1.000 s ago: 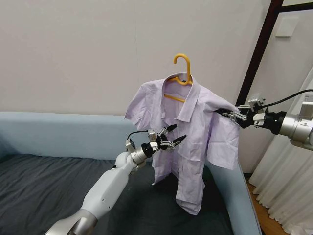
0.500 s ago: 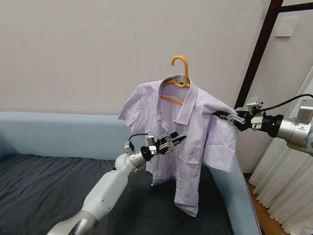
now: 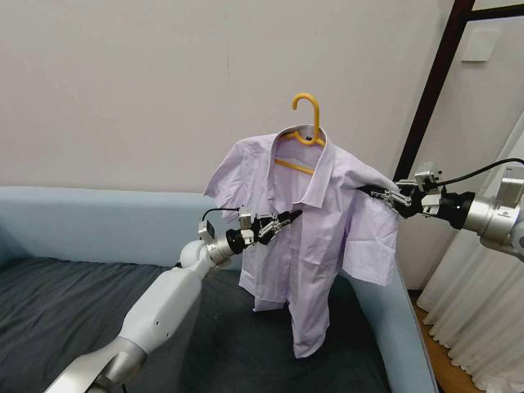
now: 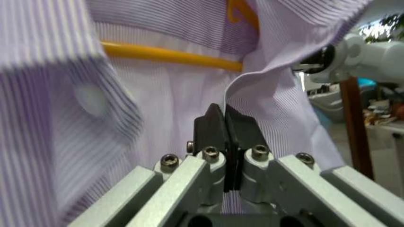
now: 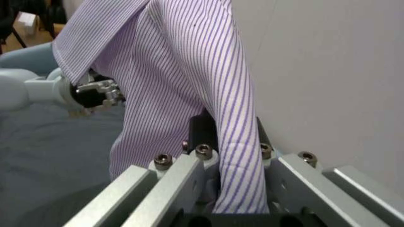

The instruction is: Pick up the clothes from the sofa and hang them on the clothes hanger.

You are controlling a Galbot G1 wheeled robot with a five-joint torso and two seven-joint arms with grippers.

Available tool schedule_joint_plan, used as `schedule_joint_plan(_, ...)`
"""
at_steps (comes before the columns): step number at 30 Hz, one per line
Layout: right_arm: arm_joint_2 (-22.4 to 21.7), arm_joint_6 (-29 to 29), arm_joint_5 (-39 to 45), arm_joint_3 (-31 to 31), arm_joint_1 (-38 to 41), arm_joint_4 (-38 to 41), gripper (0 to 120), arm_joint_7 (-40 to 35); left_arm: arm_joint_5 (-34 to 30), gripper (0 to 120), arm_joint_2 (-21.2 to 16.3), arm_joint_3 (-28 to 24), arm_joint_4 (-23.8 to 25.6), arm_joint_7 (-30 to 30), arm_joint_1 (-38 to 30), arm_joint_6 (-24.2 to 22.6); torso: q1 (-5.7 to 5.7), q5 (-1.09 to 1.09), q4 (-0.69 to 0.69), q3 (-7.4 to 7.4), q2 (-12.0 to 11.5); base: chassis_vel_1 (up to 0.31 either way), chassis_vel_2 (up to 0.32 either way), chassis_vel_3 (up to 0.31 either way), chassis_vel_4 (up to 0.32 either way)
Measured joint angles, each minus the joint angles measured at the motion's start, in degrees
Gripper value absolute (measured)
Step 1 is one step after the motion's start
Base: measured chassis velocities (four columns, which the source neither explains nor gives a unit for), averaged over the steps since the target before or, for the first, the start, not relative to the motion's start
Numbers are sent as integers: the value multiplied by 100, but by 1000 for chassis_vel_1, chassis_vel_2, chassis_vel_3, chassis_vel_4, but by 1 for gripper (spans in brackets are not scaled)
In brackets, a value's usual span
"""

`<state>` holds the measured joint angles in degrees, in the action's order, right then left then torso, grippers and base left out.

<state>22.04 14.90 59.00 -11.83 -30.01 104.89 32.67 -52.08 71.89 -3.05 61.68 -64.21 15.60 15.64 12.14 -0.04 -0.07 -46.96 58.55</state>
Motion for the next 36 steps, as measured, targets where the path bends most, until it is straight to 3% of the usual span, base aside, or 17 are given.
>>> schedule_joint_plan(7, 185, -48, 3, 0, -25, -13, 1, -1, 545, 0, 0, 99, -32, 201, -74, 134, 0, 1, 1, 0, 0, 0, 0, 0, 0)
schedule_joint_plan(14, 579, -71, 34, -104, -137, -112, 1, 5, 554, 0, 48, 103, 143, 811, 540, 471, 0, -1, 1, 0, 0, 0, 0, 0, 0)
schedule_joint_plan(21, 810, -40, -150, 93, 156, -598, 1, 97, 306, 22, 49, 385, 606, 1199, 1230, 850, 0, 1, -2, 0, 0, 0, 0, 0, 0)
schedule_joint_plan(26, 1190, 126, -377, 409, 701, -1052, 1, 85, 230, 40, -5, 861, 1091, 1474, 2007, 987, 0, -1, 1, 0, 0, 0, 0, 0, 0)
schedule_joint_plan(29, 1530, 288, -518, 808, 1225, -1331, 1, -60, 155, 55, -61, 1190, 1563, 1734, 2701, 1061, 0, -1, 4, -1, 0, 0, 0, 0, 0)
schedule_joint_plan(36, 1713, 529, -506, 1508, 2052, -1490, 1, -463, 261, 77, -20, 1793, 1983, 1983, 3538, 1167, -1, -1, 0, 0, 0, 0, 0, 0, 0)
